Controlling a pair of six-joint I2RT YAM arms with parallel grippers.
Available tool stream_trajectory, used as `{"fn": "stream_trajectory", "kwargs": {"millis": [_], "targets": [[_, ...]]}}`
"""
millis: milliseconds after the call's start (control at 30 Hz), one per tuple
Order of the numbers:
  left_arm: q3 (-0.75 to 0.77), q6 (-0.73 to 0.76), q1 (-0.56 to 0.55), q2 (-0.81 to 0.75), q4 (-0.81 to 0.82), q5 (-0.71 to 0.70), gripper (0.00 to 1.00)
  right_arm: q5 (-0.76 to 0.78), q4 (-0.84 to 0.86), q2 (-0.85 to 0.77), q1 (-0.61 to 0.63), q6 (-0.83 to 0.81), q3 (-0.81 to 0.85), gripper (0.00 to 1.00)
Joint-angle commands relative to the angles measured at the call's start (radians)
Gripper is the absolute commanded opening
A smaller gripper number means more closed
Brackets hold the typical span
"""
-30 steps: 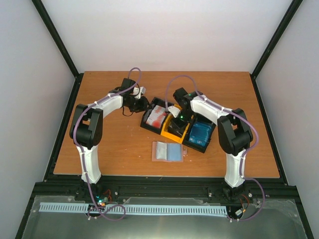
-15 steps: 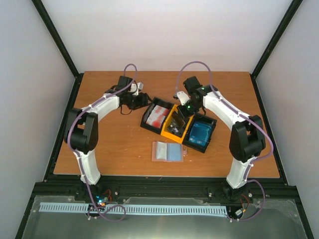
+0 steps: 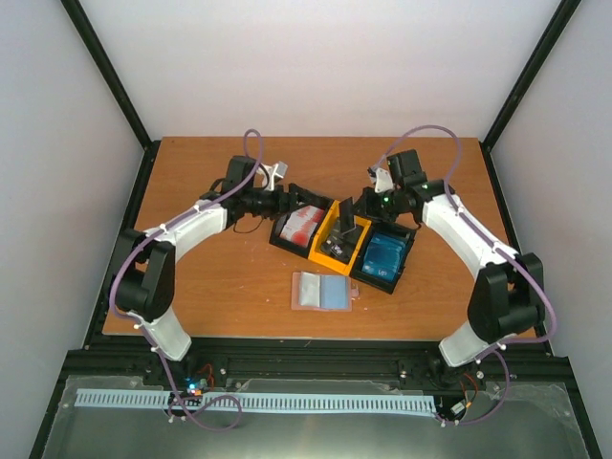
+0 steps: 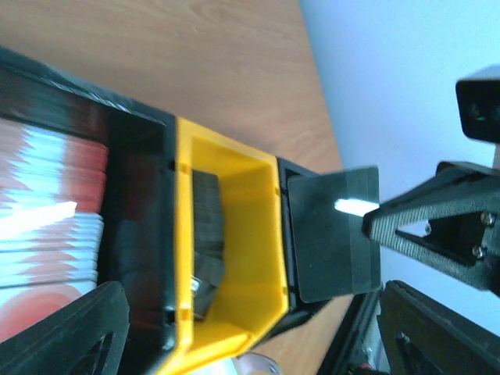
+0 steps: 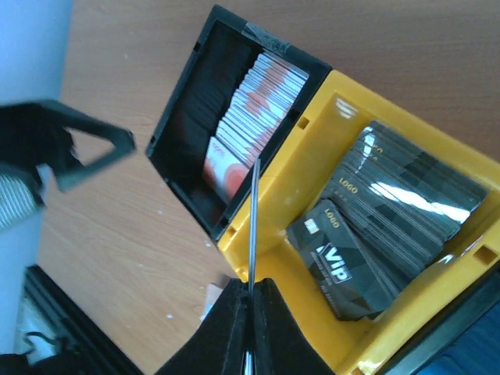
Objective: Put the credit cards into the card holder
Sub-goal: Pick up the credit card from the storage box.
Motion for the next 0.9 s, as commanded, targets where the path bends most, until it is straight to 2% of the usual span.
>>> {"fn": "stream_trajectory", "kwargs": {"millis": [0, 100, 267, 467, 600, 767, 867], "targets": [[-0.023, -0.119, -0.067, -0.047, 0.132, 0.089, 0.88, -0.094, 0.182, -0.094, -0.028, 0.267, -0.102, 0.05], [-0.015, -0.216, -0.107, -0.029, 0.162, 0.113, 0.87, -0.16, 0.242, -0.135, -0.04, 0.349, -0.162, 0.07], [-0.022, -0.38, -0.134, 0.011, 0.281, 0.17, 0.86, -0.245, 0.323, -0.188, -0.066, 0.387, -0.209, 0.07], [0.081, -0.408, -0.153, 0.115, 0.214, 0.173, 0.86, -0.335, 0.282, -0.161, -0.131, 0.334, -0.181, 0.03], [0.06, -0.514, -0.156, 0.132, 0.379, 0.228, 0.85, -0.38, 0.272, -0.164, -0.172, 0.295, -0.193, 0.03], [0.088, -0.614, -0.171, 0.164, 0.467, 0.273, 0.77, -0.472, 0.33, -0.168, -0.2, 0.313, -0.223, 0.03], [0.093, -0.616, -0.173, 0.167, 0.461, 0.29, 0.66, -0.5, 0.366, -0.174, -0.2, 0.335, -0.242, 0.03]]}}
